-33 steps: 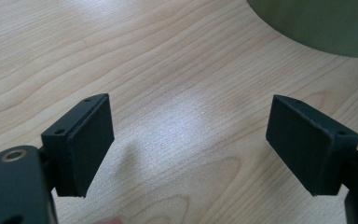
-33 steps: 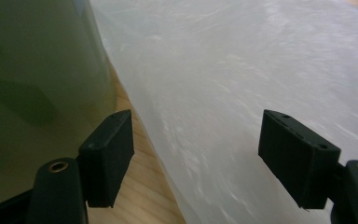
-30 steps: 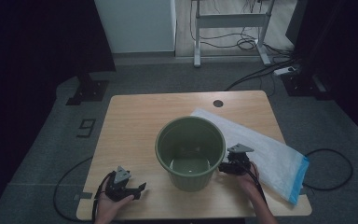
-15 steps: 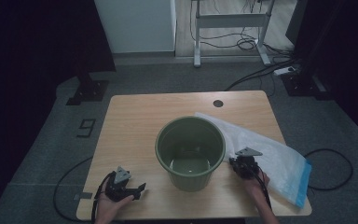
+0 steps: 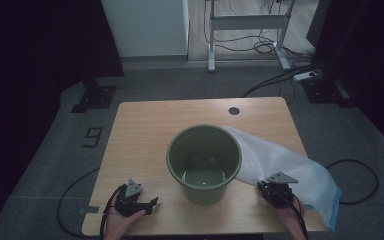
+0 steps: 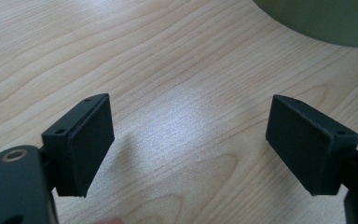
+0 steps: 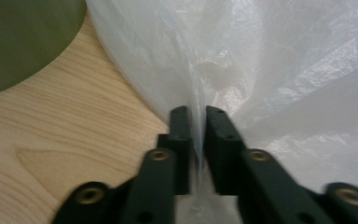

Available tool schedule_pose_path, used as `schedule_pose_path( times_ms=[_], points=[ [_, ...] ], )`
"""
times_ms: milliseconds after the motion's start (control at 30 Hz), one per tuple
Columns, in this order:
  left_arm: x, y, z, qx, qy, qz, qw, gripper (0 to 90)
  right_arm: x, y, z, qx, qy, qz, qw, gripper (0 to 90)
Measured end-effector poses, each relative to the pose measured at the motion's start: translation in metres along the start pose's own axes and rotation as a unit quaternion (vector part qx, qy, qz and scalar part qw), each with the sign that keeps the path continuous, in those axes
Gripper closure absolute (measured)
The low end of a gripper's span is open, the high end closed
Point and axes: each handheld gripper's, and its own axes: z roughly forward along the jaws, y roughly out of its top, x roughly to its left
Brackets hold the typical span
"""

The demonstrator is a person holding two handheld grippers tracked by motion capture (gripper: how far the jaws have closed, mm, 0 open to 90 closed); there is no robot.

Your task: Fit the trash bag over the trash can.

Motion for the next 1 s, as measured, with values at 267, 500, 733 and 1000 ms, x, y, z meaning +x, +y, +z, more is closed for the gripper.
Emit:
schedule_pose_path(
  times_ms=[267,500,733,1000],
  points=[
    [0.001,0.0,0.001,0.003,0.0,0.0,1.0,15.0,0.022,0.02,0.013,-0.02,-0.02,-0.014,0.9995,32.8],
    [0.002,-0.001,0.0,0.002,0.002,0.0,1.0,15.0,0.03,0.032,0.041,-0.007,-0.02,-0.002,0.9998,34.2],
    [0.004,-0.002,0.0,0.002,0.002,-0.003,1.0,15.0,0.023,0.03,0.037,-0.008,-0.012,0.017,0.9998,67.0],
    [0.001,-0.001,0.0,0.002,0.003,0.001,1.0,15.0,0.009,0.026,0.031,-0.018,-0.014,0.025,0.9994,88.8]
  ],
)
